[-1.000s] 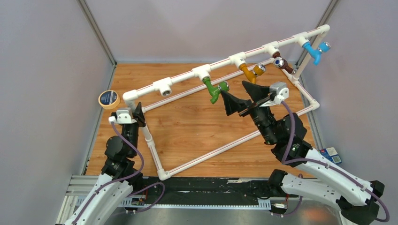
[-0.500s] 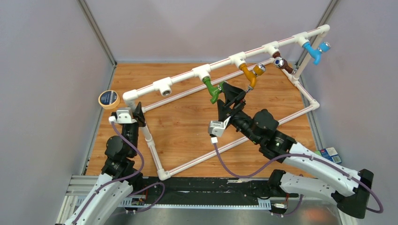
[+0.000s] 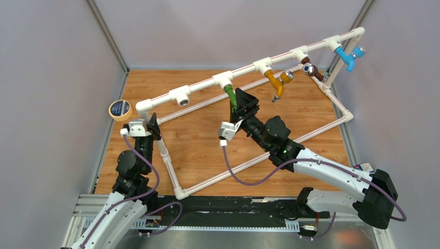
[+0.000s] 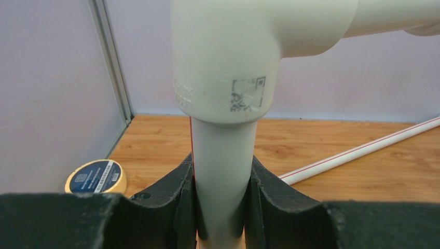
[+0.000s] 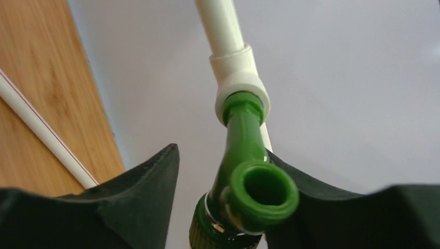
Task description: Install the water faucets
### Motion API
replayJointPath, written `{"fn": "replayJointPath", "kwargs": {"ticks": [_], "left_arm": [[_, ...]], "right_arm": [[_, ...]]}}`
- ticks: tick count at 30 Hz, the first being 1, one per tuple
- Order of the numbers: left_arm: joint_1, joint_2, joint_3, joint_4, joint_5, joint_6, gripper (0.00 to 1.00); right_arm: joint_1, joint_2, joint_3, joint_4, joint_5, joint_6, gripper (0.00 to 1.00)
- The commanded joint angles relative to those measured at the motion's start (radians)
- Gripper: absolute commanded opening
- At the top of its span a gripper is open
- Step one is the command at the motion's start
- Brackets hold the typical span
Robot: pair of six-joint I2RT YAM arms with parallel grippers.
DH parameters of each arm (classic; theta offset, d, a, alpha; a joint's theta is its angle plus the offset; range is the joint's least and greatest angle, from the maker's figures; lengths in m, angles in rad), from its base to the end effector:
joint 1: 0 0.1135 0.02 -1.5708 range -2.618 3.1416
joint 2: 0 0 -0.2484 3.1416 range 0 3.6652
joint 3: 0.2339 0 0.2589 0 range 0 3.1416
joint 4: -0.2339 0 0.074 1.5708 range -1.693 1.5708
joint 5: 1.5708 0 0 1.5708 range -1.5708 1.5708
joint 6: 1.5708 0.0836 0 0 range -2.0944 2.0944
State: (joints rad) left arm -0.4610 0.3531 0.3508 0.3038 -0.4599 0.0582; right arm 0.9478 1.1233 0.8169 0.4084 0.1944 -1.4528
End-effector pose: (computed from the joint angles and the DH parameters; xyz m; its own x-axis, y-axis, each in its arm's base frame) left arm 0.1787 -0.0473 0.3030 0.2666 -0.0742 -0.9609 0.0035 0.9971 -0.0760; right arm 0.2033 0.2553 0.3346 0.6869 -0.7138 -0.1367 -0.0216 0.1679 -0.9856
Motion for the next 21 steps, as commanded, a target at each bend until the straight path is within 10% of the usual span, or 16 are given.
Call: {"fn": "replayJointPath", "kwargs": {"ticks": [1,9,14,18,21], "left_arm": [[0.004,0.026,0.013,-0.051,0.003,-0.001,0.0],[0.004,0.021,0.013,-0.052,0.004,-0.008,0.0],[0.004,0.021,0.013,-0.054,0.01,-0.009,0.0],[0.004,0.02,0.014,-0.055,0.004,-0.008,0.0],[0.004,0.017,0.013,-0.055,0.006,-0.009,0.0]], "right_arm": [[-0.001,-0.005,0.037,0.177,-0.055,0.552,0.49],[-0.001,-0.011,-0.002,0.495,0.22,1.864,0.13],[0.0,-0.007,-0.015,0.286,0.56,2.754,0.09],[-0.001,0.0,0.042,0.184,0.586,2.831,0.23],[-0.001,-0.026,0.03,0.217,0.57,2.706,0.52]]}}
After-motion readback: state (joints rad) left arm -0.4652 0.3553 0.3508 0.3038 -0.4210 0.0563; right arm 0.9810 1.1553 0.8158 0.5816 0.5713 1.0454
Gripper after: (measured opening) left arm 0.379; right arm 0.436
